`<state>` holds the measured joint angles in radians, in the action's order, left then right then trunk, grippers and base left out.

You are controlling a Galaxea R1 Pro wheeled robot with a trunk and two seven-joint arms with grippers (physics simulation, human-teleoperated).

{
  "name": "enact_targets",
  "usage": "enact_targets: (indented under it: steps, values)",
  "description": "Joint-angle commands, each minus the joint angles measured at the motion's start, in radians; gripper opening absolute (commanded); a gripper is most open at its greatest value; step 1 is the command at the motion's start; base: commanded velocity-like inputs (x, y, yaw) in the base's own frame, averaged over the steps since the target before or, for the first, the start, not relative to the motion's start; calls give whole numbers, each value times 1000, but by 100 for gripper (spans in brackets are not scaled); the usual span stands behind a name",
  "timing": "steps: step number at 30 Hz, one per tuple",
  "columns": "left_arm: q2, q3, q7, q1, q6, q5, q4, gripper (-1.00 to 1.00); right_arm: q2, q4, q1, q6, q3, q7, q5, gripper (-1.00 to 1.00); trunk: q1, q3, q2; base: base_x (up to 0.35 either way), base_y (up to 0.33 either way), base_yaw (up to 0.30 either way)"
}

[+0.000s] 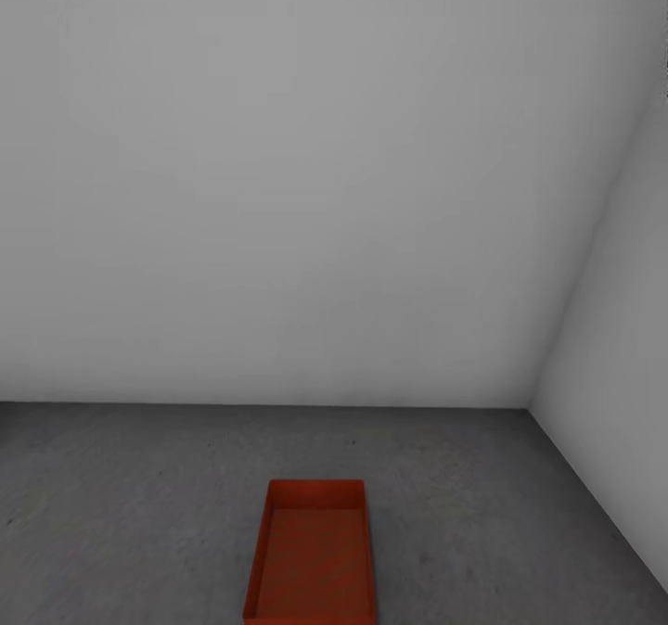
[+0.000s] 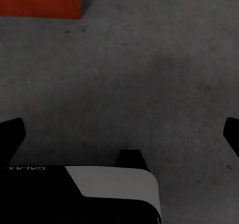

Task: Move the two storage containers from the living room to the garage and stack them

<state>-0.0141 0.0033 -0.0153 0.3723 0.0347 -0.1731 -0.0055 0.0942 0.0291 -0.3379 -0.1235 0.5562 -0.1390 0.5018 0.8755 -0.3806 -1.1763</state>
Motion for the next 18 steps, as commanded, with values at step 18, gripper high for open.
enact_targets:
  steps: [18]
  values:
    - [2,-1,-2,1,4,-8,-1,100,1,3,-1,-4,7,-1,11,100,0,5,-1,0,0,0]
